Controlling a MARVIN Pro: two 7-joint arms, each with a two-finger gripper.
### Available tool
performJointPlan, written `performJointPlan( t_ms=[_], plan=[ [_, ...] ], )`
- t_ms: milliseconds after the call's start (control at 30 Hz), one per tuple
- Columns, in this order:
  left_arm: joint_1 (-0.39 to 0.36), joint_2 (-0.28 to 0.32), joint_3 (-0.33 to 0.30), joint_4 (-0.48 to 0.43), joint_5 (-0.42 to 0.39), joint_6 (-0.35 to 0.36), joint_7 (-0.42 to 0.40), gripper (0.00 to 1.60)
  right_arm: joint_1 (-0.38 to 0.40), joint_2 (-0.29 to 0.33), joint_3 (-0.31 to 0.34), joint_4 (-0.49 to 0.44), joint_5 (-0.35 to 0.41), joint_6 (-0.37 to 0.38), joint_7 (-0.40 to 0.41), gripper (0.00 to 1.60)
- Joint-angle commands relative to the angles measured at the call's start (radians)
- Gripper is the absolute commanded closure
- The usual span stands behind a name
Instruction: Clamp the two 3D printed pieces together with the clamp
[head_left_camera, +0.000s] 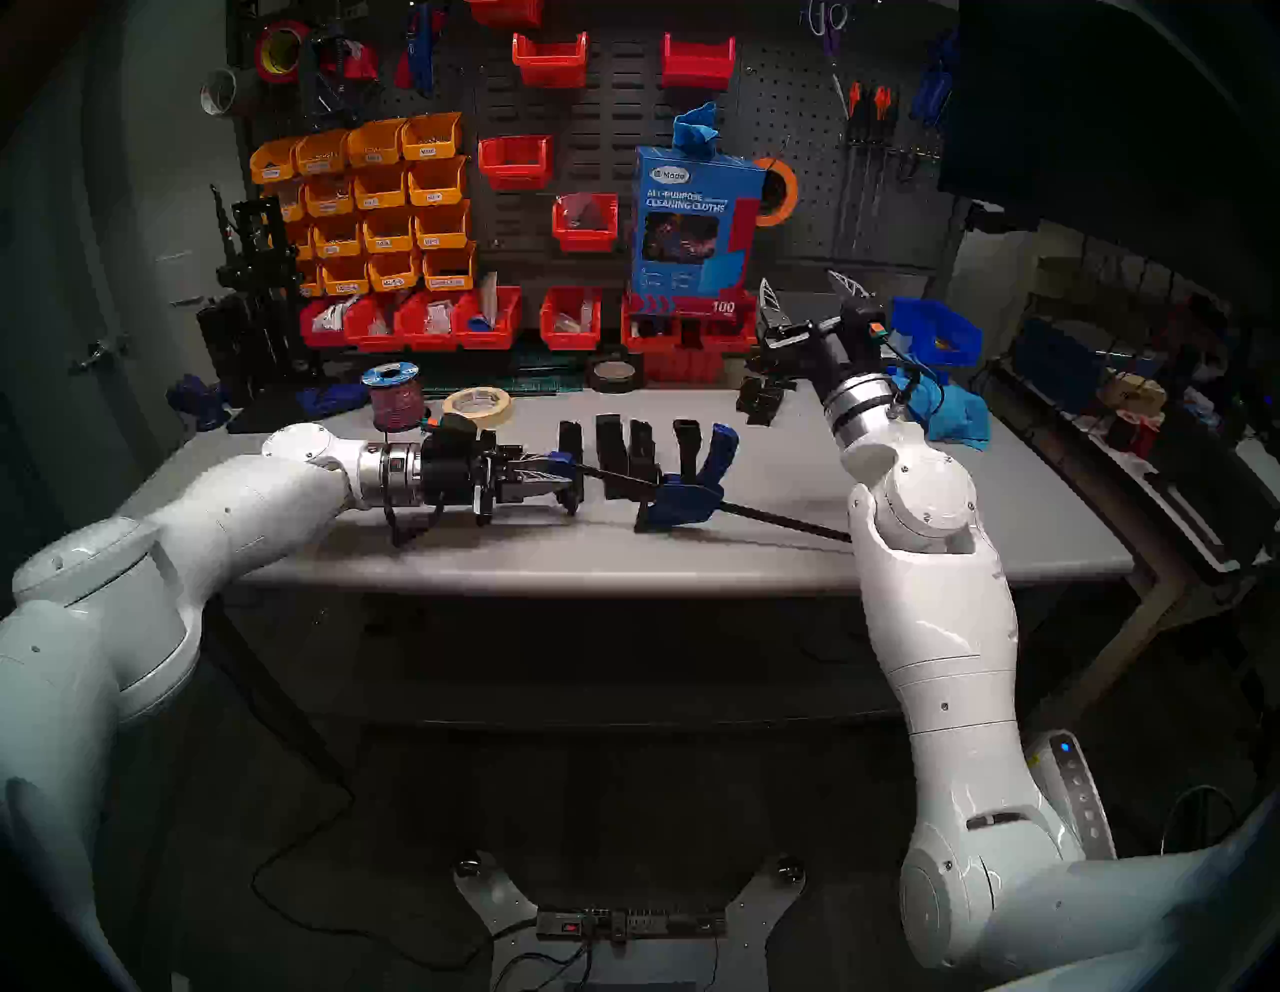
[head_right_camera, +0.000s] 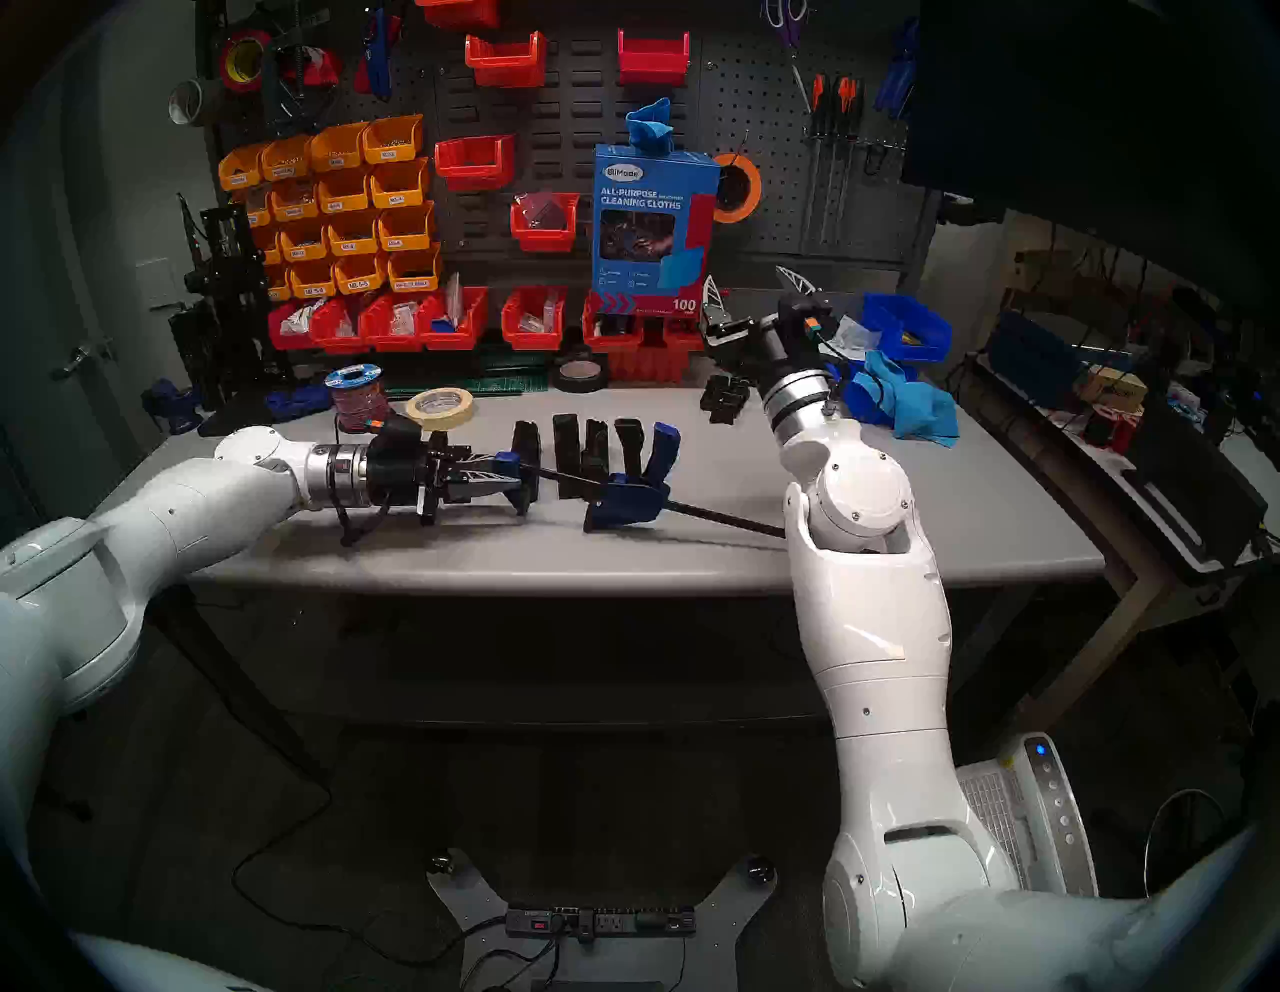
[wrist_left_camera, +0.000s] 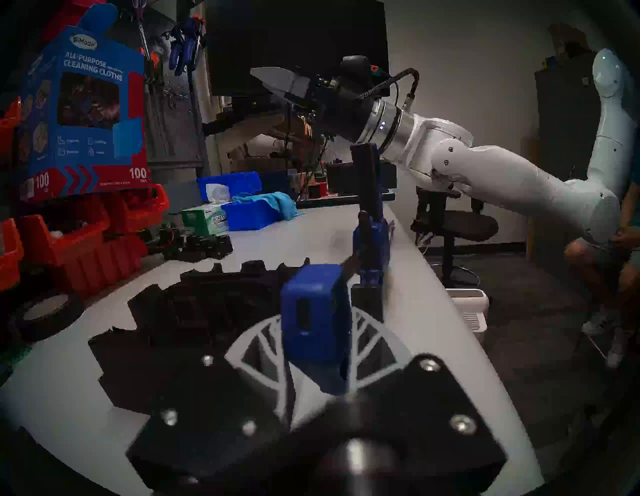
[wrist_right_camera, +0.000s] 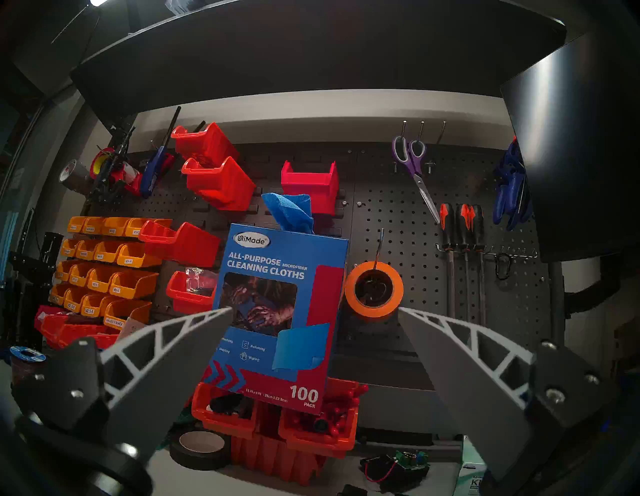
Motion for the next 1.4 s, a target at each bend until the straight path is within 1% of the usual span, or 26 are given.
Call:
performJointPlan(
  t_ms=[0, 133, 400, 800, 933, 967, 1000, 1167, 1367],
  plan=[
    [-0.025, 0.021, 0.003, -0.023, -0.020, -0.015, -0.076, 1.60, 0.007, 0.000, 0.000, -0.013, 0.000, -0.002, 0.000, 0.00],
    [-0.024, 0.037, 0.015, -0.049, -0.025, -0.024, -0.074, 1.60, 0.007, 0.000, 0.000, -0.013, 0.000, -0.002, 0.000, 0.00],
    [-0.024, 0.052, 0.032, -0.071, -0.031, -0.040, -0.066, 1.60, 0.007, 0.000, 0.000, -0.013, 0.000, -0.002, 0.000, 0.00],
    [-0.029, 0.089, 0.072, -0.141, -0.032, -0.055, -0.047, 1.60, 0.007, 0.000, 0.000, -0.013, 0.000, -0.002, 0.000, 0.00],
    [-0.034, 0.093, 0.084, -0.146, -0.040, -0.059, -0.048, 1.60, 0.007, 0.000, 0.000, -0.013, 0.000, -0.002, 0.000, 0.00],
    [-0.035, 0.097, 0.089, -0.154, -0.039, -0.060, -0.033, 1.60, 0.007, 0.000, 0.000, -0.013, 0.000, -0.002, 0.000, 0.00],
    [-0.036, 0.095, 0.090, -0.148, -0.043, -0.060, -0.046, 1.60, 0.007, 0.000, 0.000, -0.013, 0.000, -0.002, 0.000, 0.00],
    [-0.043, 0.101, 0.108, -0.160, -0.050, -0.065, -0.030, 1.60, 0.007, 0.000, 0.000, -0.013, 0.000, -0.002, 0.000, 0.00],
    [-0.050, 0.103, 0.126, -0.161, -0.062, -0.070, -0.032, 1.60, 0.007, 0.000, 0.000, -0.013, 0.000, -0.002, 0.000, 0.00]
  ],
)
